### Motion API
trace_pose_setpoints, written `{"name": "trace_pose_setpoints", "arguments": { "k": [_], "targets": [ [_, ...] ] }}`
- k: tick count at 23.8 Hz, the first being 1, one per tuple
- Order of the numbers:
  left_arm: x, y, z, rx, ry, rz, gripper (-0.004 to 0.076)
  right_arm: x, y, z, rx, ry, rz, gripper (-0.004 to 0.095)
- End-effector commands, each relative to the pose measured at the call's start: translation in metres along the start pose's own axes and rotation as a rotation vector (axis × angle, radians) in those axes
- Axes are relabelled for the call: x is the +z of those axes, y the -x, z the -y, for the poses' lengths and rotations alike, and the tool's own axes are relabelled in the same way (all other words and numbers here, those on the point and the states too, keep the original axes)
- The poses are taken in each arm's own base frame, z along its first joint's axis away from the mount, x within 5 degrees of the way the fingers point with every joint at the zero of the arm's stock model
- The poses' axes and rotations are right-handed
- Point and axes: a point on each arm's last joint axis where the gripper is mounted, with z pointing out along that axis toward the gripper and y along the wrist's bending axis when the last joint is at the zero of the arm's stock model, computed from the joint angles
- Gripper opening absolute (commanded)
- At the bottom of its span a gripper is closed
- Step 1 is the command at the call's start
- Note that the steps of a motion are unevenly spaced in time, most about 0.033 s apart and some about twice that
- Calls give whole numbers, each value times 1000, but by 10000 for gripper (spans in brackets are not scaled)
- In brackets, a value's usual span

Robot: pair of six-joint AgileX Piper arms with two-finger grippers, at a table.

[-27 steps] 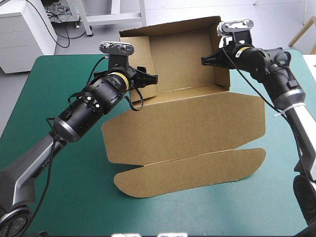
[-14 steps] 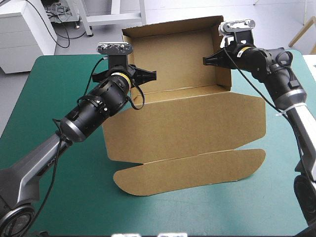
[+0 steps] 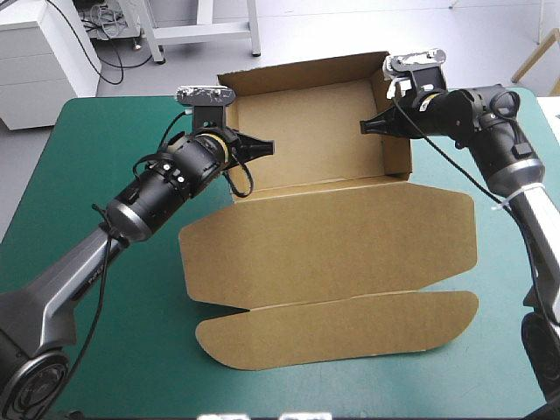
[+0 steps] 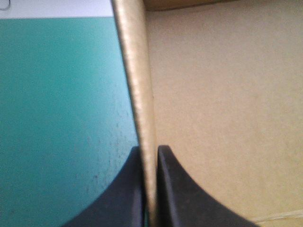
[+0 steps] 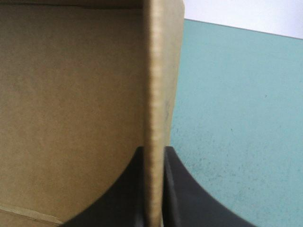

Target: Fold the box

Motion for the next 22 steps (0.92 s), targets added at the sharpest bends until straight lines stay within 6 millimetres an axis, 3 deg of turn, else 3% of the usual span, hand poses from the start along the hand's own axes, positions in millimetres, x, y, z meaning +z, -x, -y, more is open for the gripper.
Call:
{"name": "trace_pose_setpoints", "arguments": {
  "k": [1,9,12,16,22],
  "targets": [
    [-9,16,-8,23,-101,19,-8,-28,11,-16,4,90,61,-4],
    [23,2,-15,71,-59,-124,-8,23,-8,-14,34,111,-124,-4],
    [48,-13,-10,106,-65,-209,-8,59,-24,-12,43,121,-252,-4],
    [78,-33,-3,180,-88,-322,-8,90,-40,-10,44,124,-346,-4],
    [100,-50,-2,221,-67,-409,-8,108,-52,-9,50,127,-421,-4]
  ]
}}
